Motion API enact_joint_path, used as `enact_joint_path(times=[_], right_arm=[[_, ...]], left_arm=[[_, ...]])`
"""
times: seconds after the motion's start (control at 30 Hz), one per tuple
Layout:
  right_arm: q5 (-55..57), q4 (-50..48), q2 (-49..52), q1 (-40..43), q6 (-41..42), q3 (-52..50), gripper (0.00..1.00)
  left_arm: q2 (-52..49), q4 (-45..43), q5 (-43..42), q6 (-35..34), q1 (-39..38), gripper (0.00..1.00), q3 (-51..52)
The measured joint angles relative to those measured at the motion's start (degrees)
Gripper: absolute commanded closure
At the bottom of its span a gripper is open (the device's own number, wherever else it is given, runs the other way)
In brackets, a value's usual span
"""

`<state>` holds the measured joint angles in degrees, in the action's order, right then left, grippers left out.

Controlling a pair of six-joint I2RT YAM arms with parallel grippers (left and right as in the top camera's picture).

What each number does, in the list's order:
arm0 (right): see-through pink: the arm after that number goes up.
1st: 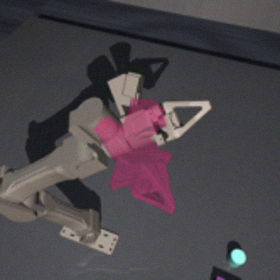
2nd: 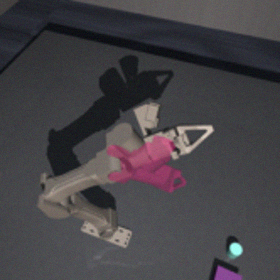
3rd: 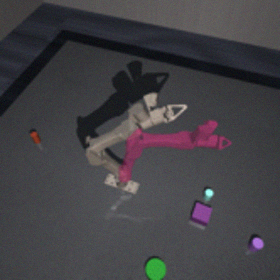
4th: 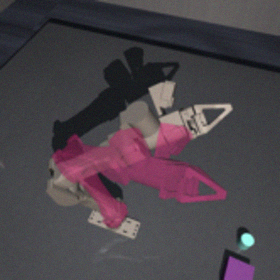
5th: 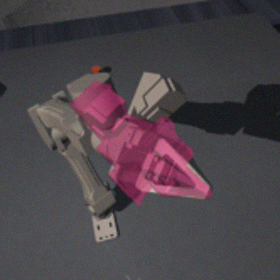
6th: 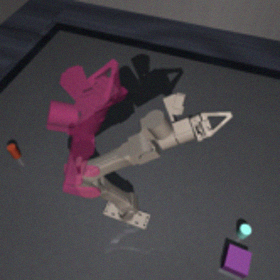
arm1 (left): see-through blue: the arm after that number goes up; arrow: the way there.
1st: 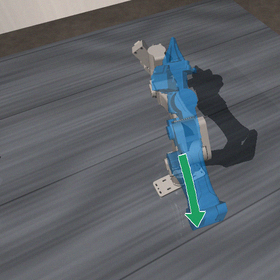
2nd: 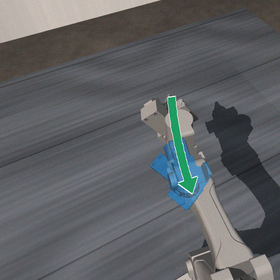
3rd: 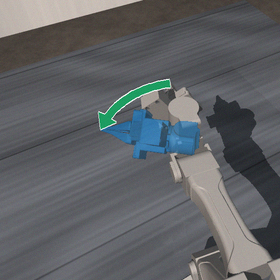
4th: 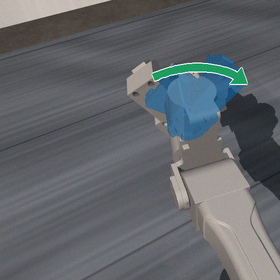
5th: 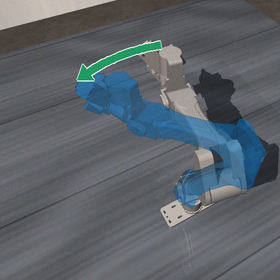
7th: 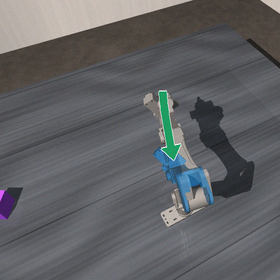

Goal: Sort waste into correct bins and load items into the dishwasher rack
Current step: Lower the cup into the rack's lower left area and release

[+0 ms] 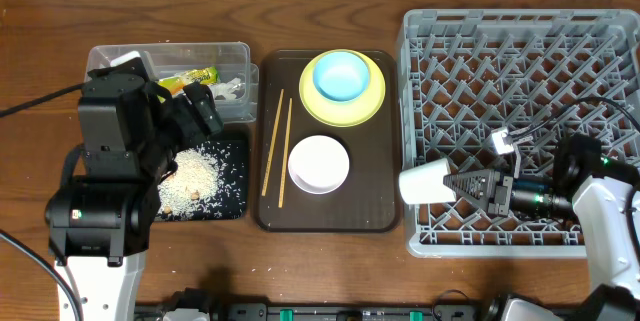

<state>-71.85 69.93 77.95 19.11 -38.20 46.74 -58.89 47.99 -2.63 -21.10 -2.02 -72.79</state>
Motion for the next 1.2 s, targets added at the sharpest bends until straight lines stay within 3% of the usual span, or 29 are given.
enact_joint_path(times=[0.73,1.2], right_arm=[[-6.3,-3.4,5.7,0.1,-5.9,-5.6,0.99],[11.6,-5.1,5.8,2.9,-0.9,-6.1,0.99]], left_arm=[[0.0,0.0,0.0,0.0,0.0,0.09,0.0],[0.0,0.0,0.0,0.0,0.0,0.09,0.0]])
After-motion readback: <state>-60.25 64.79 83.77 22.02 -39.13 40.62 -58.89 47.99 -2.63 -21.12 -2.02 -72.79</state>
